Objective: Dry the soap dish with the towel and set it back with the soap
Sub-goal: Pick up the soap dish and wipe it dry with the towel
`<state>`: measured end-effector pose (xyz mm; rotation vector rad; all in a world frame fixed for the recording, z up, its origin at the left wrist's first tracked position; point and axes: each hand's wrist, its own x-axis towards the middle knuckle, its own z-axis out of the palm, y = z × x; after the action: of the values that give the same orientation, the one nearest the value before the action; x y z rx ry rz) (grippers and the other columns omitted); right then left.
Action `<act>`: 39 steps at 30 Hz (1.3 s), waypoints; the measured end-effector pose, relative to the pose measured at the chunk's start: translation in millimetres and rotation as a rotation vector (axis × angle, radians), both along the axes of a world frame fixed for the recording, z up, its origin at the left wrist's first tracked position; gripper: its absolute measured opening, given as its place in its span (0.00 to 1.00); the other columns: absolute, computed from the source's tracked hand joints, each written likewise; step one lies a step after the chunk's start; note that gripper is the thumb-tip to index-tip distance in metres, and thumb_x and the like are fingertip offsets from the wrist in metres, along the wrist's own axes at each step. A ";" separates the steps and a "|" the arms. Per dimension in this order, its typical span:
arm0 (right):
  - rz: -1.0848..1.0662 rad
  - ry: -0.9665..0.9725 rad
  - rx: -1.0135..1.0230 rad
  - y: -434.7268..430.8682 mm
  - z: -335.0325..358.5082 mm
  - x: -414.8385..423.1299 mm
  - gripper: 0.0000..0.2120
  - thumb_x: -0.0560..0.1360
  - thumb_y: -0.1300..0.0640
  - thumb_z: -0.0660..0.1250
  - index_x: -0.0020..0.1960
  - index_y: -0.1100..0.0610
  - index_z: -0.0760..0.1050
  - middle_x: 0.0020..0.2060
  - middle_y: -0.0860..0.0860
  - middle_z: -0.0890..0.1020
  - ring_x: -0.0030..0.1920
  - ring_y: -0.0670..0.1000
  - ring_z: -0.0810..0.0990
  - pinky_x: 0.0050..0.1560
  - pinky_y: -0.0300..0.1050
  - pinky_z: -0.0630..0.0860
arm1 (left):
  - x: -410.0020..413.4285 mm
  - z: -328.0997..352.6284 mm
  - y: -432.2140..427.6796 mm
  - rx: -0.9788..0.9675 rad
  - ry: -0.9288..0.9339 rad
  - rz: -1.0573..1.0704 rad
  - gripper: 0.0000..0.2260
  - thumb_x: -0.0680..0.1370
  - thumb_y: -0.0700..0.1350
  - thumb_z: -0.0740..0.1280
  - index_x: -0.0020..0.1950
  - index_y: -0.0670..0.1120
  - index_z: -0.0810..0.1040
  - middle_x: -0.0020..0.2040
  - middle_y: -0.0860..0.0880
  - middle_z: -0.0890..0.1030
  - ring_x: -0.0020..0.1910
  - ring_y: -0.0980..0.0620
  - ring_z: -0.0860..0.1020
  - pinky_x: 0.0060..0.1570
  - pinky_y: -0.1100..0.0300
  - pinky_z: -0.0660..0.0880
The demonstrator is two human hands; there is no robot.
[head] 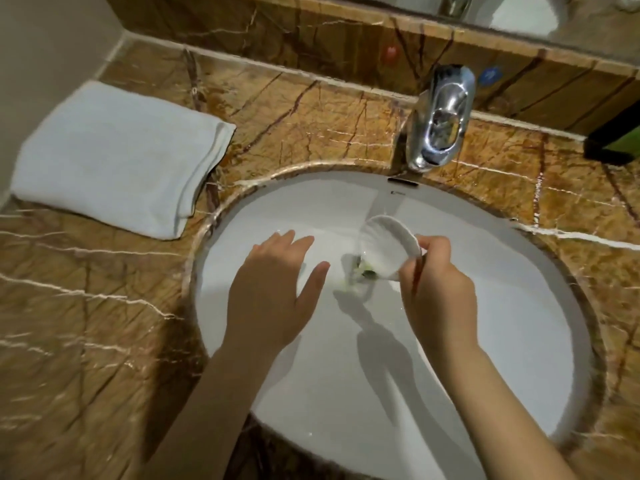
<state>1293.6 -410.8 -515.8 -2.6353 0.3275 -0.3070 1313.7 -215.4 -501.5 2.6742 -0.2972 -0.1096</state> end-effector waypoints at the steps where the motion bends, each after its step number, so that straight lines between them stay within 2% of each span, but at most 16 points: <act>1: 0.040 -0.027 -0.061 2.2 3.4 -1.6 0.08 0.73 0.66 0.63 0.51 0.61 0.70 0.24 0.57 0.74 0.21 0.62 0.70 0.23 0.41 0.58 | -0.3 -0.8 2.5 0.002 0.001 -0.007 0.23 0.79 0.58 0.51 0.61 0.45 0.76 0.57 0.43 0.80 0.57 0.43 0.77 0.58 0.49 0.71; 4: 0.088 -0.035 -0.120 9.3 10.2 -5.1 0.11 0.69 0.69 0.68 0.50 0.65 0.71 0.23 0.61 0.76 0.21 0.66 0.72 0.25 0.42 0.61 | -1.8 -3.7 10.7 -0.007 0.012 -0.011 0.24 0.79 0.58 0.51 0.63 0.45 0.75 0.61 0.42 0.79 0.62 0.42 0.75 0.62 0.45 0.70; 10: 0.094 -0.014 -0.118 17.1 17.9 -7.7 0.12 0.69 0.70 0.68 0.50 0.66 0.70 0.23 0.59 0.75 0.20 0.65 0.72 0.25 0.40 0.57 | -4.9 -2.6 20.5 -0.070 -0.040 0.018 0.22 0.79 0.57 0.55 0.64 0.46 0.76 0.63 0.43 0.78 0.65 0.43 0.74 0.64 0.43 0.69; 13: 0.065 -0.045 -0.082 20.4 22.2 -4.1 0.11 0.71 0.69 0.66 0.52 0.64 0.68 0.24 0.53 0.70 0.20 0.61 0.69 0.24 0.37 0.51 | -4.6 -2.5 28.0 -0.109 -0.069 0.035 0.21 0.78 0.57 0.56 0.63 0.46 0.76 0.62 0.44 0.79 0.65 0.43 0.74 0.64 0.43 0.70; 16: 0.047 -0.003 -0.043 24.0 16.3 1.1 0.09 0.74 0.65 0.62 0.52 0.60 0.65 0.26 0.50 0.71 0.22 0.57 0.66 0.23 0.41 0.56 | -4.6 -2.0 34.9 -0.114 -0.064 0.047 0.21 0.78 0.57 0.55 0.63 0.47 0.76 0.63 0.45 0.79 0.66 0.44 0.73 0.65 0.44 0.69; 18: -0.022 0.064 0.109 29.2 10.1 2.6 0.07 0.75 0.62 0.61 0.51 0.56 0.65 0.26 0.50 0.76 0.23 0.56 0.73 0.25 0.45 0.64 | -4.6 -0.3 40.2 -0.097 -0.083 0.044 0.21 0.78 0.57 0.55 0.62 0.47 0.77 0.63 0.45 0.79 0.65 0.45 0.74 0.64 0.46 0.70; 20: -0.142 0.106 0.402 36.6 10.8 5.9 0.06 0.74 0.61 0.61 0.49 0.52 0.67 0.24 0.52 0.80 0.24 0.51 0.80 0.31 0.48 0.73 | 0.0 4.6 46.7 -0.081 -0.136 0.042 0.20 0.78 0.56 0.55 0.61 0.47 0.78 0.61 0.46 0.80 0.62 0.46 0.76 0.60 0.50 0.73; 22: -0.204 0.124 0.705 43.4 19.7 12.7 0.07 0.73 0.64 0.60 0.49 0.55 0.69 0.26 0.53 0.83 0.25 0.52 0.82 0.31 0.50 0.78 | 15.1 14.0 55.1 -0.064 -0.181 0.048 0.19 0.78 0.55 0.56 0.60 0.48 0.78 0.59 0.47 0.81 0.59 0.48 0.78 0.56 0.54 0.74; 23: -0.207 0.126 0.830 46.6 25.3 17.2 0.08 0.73 0.66 0.60 0.51 0.59 0.70 0.26 0.54 0.83 0.25 0.54 0.82 0.29 0.48 0.80 | 26.2 20.6 60.0 -0.039 -0.181 0.050 0.18 0.77 0.54 0.57 0.60 0.48 0.78 0.59 0.48 0.81 0.58 0.48 0.78 0.55 0.55 0.74; 25: -0.190 0.132 0.979 53.6 35.5 28.9 0.09 0.73 0.69 0.58 0.53 0.63 0.70 0.25 0.58 0.82 0.25 0.57 0.82 0.26 0.43 0.79 | 54.1 33.6 70.1 0.011 -0.156 0.065 0.15 0.76 0.52 0.57 0.59 0.49 0.76 0.56 0.49 0.80 0.55 0.47 0.77 0.48 0.55 0.73; 27: -0.160 0.150 1.023 60.0 42.4 42.3 0.09 0.74 0.69 0.57 0.54 0.64 0.69 0.24 0.59 0.82 0.25 0.57 0.82 0.25 0.41 0.78 | 81.6 43.1 79.0 0.043 -0.173 0.089 0.13 0.76 0.50 0.58 0.57 0.48 0.75 0.54 0.49 0.80 0.51 0.47 0.76 0.42 0.53 0.74; 33: -0.072 0.201 1.100 74.8 42.0 80.6 0.11 0.75 0.69 0.56 0.57 0.66 0.67 0.25 0.61 0.82 0.29 0.57 0.84 0.25 0.39 0.77 | 136.1 43.4 86.8 0.125 -0.249 0.207 0.13 0.76 0.48 0.60 0.59 0.47 0.76 0.54 0.46 0.80 0.51 0.44 0.76 0.41 0.51 0.75; 39: -0.013 0.221 1.130 88.8 39.2 106.4 0.09 0.73 0.71 0.55 0.48 0.59 0.68 0.23 0.60 0.81 0.28 0.60 0.83 0.27 0.44 0.79 | 159.8 21.9 81.2 0.231 -0.186 0.322 0.13 0.75 0.48 0.63 0.58 0.45 0.76 0.53 0.44 0.80 0.51 0.42 0.75 0.43 0.51 0.72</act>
<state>1400.0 -322.0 -476.7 -1.5432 0.4238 0.1532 1473.5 -134.2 -479.6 2.9262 0.0998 0.2179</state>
